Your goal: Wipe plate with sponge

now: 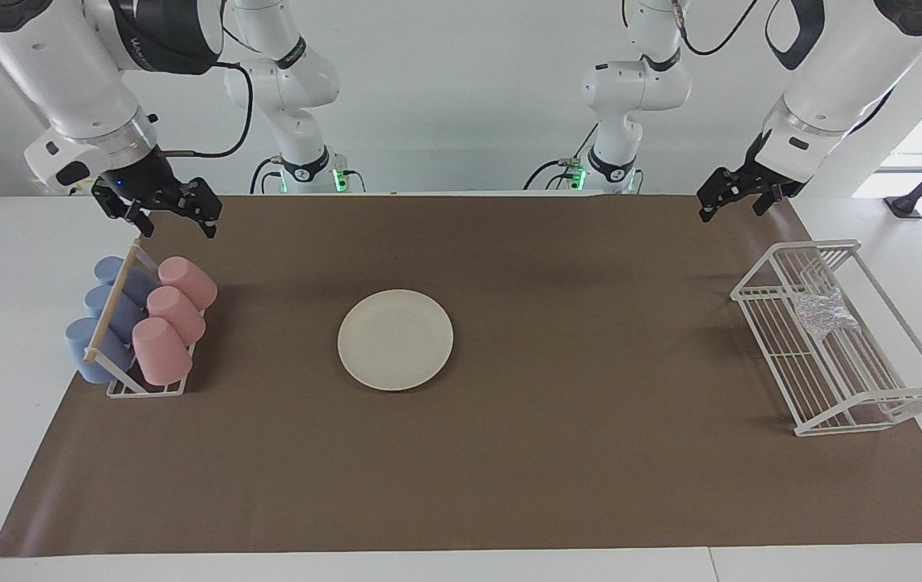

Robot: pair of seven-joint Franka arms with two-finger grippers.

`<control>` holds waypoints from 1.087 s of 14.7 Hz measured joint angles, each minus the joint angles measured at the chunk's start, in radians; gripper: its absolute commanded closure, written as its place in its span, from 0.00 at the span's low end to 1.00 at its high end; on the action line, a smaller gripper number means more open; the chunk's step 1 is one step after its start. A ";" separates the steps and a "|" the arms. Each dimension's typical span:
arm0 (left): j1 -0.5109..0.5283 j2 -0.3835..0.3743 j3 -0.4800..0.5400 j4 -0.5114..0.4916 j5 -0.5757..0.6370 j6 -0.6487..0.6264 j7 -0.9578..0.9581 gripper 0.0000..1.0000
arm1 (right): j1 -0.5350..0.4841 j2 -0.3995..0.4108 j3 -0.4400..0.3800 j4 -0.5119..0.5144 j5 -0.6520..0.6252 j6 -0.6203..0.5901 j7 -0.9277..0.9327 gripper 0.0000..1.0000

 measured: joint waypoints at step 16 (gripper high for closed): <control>-0.019 0.007 -0.005 -0.008 0.225 0.006 -0.052 0.00 | 0.000 0.000 0.000 0.000 0.000 0.000 0.004 0.00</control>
